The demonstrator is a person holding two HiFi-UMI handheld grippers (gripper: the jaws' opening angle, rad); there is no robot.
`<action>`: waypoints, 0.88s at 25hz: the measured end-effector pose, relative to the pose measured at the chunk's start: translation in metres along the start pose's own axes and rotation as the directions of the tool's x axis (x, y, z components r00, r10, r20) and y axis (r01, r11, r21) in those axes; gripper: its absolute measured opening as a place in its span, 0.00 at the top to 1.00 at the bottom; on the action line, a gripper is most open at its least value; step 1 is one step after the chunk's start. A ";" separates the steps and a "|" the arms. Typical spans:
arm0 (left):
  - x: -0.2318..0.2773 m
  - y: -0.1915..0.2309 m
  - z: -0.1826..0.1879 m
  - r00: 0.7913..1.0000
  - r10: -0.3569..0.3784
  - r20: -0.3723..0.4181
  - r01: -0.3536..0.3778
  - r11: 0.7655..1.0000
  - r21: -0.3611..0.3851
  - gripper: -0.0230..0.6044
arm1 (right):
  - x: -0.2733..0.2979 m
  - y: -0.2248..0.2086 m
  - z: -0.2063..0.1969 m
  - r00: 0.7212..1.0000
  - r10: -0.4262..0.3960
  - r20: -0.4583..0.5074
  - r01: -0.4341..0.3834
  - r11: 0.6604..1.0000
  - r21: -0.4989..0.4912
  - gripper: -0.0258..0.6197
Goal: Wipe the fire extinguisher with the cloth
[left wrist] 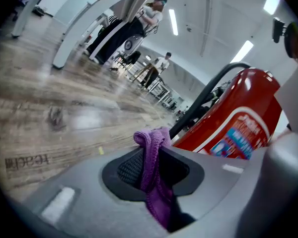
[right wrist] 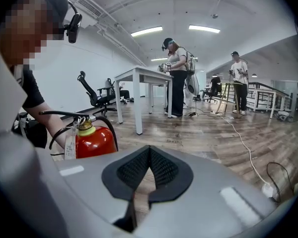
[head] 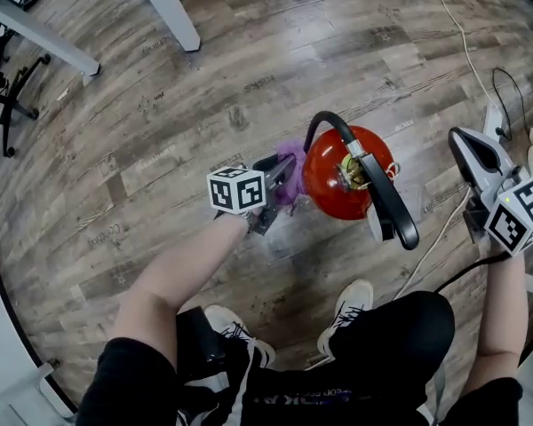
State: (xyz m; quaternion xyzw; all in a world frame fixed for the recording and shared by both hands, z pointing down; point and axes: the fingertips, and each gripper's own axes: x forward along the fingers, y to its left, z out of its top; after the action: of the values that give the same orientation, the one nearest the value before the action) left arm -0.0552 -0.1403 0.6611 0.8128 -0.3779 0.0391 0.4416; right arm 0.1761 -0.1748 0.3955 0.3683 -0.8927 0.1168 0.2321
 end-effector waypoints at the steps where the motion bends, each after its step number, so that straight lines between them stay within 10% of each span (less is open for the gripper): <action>1: 0.005 0.015 -0.017 0.998 0.039 -0.041 -0.040 0.999 -0.015 0.85 | 0.000 -0.002 -0.003 1.000 -0.002 -0.002 0.002 1.000 0.007 0.95; 5: 0.020 0.058 -0.063 0.979 0.131 -0.155 -0.136 0.990 -0.022 0.84 | -0.004 -0.006 -0.022 1.000 -0.013 -0.009 0.013 0.999 0.050 0.95; 14: 0.024 0.052 -0.066 0.991 0.046 -0.124 -0.063 0.988 -0.138 0.84 | -0.020 -0.011 -0.054 0.998 -0.054 -0.024 0.056 0.992 0.111 0.95; 22: -0.007 -0.027 -0.009 0.984 -0.171 -0.041 0.155 0.953 -0.262 0.85 | -0.025 0.004 -0.036 0.998 -0.048 0.034 0.045 0.995 0.091 0.95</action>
State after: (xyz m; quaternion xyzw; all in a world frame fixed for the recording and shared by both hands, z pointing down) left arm -0.0408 -0.1211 0.6451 0.7754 -0.2971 -0.0212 0.5568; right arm 0.2003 -0.1433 0.4144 0.4011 -0.8818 0.1448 0.2016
